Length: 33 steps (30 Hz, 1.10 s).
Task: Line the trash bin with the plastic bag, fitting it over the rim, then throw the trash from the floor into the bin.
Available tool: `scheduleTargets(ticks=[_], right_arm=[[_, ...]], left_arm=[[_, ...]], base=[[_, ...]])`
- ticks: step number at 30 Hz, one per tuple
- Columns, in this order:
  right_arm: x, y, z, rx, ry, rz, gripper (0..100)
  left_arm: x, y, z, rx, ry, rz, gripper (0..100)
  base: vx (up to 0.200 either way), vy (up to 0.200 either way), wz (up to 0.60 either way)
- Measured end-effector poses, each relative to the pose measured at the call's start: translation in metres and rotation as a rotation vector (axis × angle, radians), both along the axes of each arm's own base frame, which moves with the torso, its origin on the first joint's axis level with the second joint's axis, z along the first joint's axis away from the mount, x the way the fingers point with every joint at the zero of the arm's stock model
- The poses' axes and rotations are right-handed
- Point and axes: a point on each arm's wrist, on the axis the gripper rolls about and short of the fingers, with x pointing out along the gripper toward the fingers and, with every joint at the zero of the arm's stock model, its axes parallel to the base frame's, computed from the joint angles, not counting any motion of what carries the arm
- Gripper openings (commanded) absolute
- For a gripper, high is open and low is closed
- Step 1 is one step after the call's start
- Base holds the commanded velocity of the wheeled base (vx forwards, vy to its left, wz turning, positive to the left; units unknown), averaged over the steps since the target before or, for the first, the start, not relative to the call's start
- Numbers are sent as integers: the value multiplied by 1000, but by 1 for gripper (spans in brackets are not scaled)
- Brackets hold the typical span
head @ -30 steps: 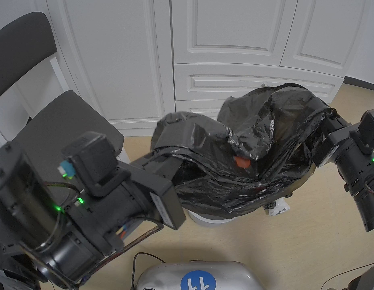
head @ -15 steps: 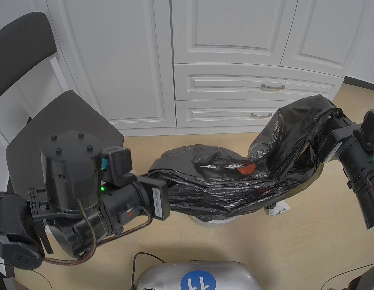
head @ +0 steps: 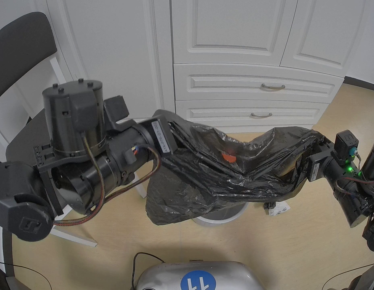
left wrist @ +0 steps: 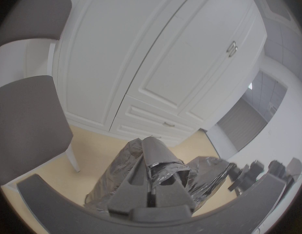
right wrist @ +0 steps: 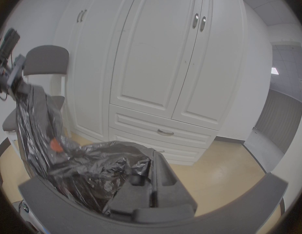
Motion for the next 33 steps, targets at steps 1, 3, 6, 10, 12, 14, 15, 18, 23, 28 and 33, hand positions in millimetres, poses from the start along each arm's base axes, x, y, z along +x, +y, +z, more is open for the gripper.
scheduleTargets(ticks=[1,3,6,10,12,14,15,18,23,28,33], right_arm=[[3,0,-1,2,4,-9,0],[9,1,-2,14,6,-19,0],[21,6,0,68,-15,-29,0],[40,14,5,153,-75,-63,0],[49,16,7,180,-102,-83,0],[57,19,7,196,-118,-97,0],[60,19,7,199,-119,-102,0],[66,22,6,207,-123,-106,0],[72,27,8,245,-153,-98,0],[80,33,3,253,-153,-104,0],[77,29,-19,156,-70,-135,0]], left_arm=[[3,-1,2,-20,-12,5,0],[8,-4,4,-60,-37,12,0],[15,-8,6,-107,-74,23,0],[28,-10,7,-156,-121,45,0],[36,-10,5,-164,-130,62,0],[45,-10,3,-169,-132,80,0],[49,-10,2,-172,-131,86,0],[59,-12,0,-182,-128,103,0],[77,-13,1,-199,-143,130,0],[95,-13,-6,-194,-140,160,0],[97,-17,-25,-138,-93,154,0]], base=[[0,0,0],[0,0,0],[0,0,0],[0,0,0],[0,0,0],[0,0,0],[0,0,0],[0,0,0],[0,0,0],[0,0,0],[0,0,0]])
